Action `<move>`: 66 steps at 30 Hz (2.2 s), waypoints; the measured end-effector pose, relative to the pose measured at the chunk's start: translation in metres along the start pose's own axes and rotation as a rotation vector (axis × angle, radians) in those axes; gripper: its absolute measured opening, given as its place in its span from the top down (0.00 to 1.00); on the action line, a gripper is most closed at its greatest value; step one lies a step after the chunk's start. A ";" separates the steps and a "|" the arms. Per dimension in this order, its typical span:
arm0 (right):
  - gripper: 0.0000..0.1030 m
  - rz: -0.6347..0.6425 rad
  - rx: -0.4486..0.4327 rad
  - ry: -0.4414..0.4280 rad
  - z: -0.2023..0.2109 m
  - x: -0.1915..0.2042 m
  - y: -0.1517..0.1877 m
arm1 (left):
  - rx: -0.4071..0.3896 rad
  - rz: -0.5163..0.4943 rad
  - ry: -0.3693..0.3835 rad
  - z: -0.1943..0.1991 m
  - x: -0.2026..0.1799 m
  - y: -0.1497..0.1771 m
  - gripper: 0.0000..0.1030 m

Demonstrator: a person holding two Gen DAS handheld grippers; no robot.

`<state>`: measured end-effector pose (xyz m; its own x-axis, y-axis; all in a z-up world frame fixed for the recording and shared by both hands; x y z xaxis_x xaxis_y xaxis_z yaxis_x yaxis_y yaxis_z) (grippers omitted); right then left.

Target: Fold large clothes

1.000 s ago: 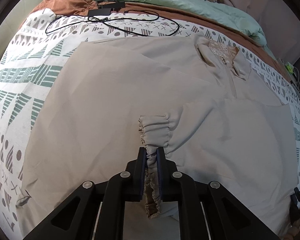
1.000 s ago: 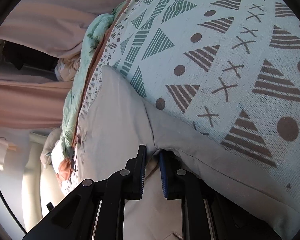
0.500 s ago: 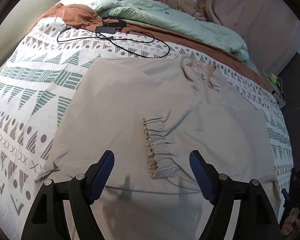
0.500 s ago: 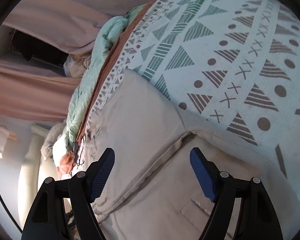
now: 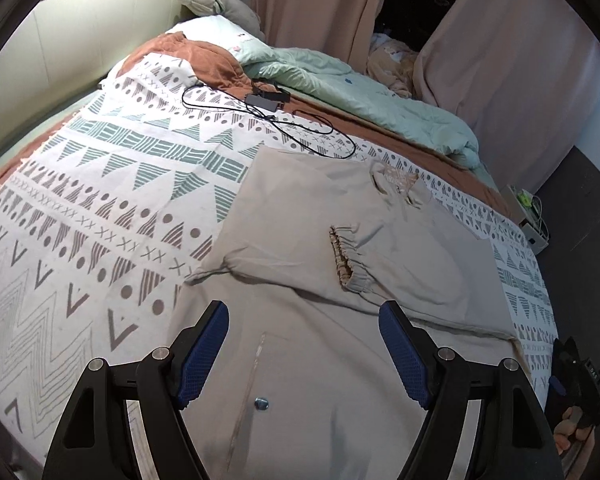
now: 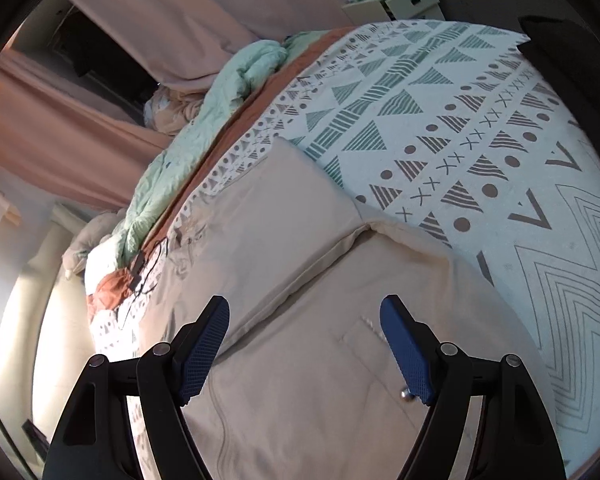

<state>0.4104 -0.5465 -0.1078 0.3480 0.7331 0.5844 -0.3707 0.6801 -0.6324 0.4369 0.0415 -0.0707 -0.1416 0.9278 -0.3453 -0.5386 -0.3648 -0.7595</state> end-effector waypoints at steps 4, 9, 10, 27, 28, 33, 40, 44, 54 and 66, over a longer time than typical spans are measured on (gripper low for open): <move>0.24 0.020 -0.001 -0.023 0.026 -0.004 0.017 | -0.028 0.024 0.008 0.033 0.021 0.011 0.24; 0.24 0.022 -0.001 -0.055 0.055 -0.011 0.038 | -0.045 0.057 0.026 0.066 0.045 0.032 0.24; 0.24 0.025 -0.008 -0.063 0.063 -0.012 0.041 | -0.044 0.067 0.031 0.072 0.050 0.037 0.24; 0.24 -0.050 -0.043 -0.129 0.174 -0.086 0.106 | -0.047 0.167 0.096 0.147 0.104 0.122 0.28; 0.24 -0.057 -0.041 -0.133 0.178 -0.092 0.108 | -0.045 0.177 0.104 0.150 0.106 0.126 0.29; 0.24 -0.085 -0.040 -0.148 0.197 -0.119 0.116 | -0.045 0.237 0.136 0.161 0.118 0.147 0.41; 0.41 -0.088 -0.014 -0.140 0.203 -0.153 0.121 | -0.039 0.325 0.173 0.160 0.131 0.170 0.56; 0.51 -0.116 0.024 -0.133 0.188 -0.168 0.125 | -0.015 0.367 0.173 0.147 0.138 0.176 0.62; 0.52 -0.141 0.097 -0.117 0.127 -0.175 0.127 | 0.027 0.407 0.140 0.099 0.145 0.173 0.72; 0.52 -0.132 0.105 -0.110 0.073 -0.170 0.107 | 0.125 0.364 0.036 0.033 0.145 0.174 0.74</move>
<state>0.2489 -0.5984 -0.2383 0.3059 0.6296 0.7142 -0.4181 0.7628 -0.4933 0.2957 0.1156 -0.2349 -0.3136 0.7353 -0.6008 -0.5557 -0.6552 -0.5117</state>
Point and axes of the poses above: each gripper's, at about its wrist camera, not at the fingertips, and z roughly against the way its jaws point, x to its left, y to its underside, the point moved 2 cm from there along -z, roughly the way its jaws point, and after that the axes turned 14 degrees about -x, right-handed, at the moved point
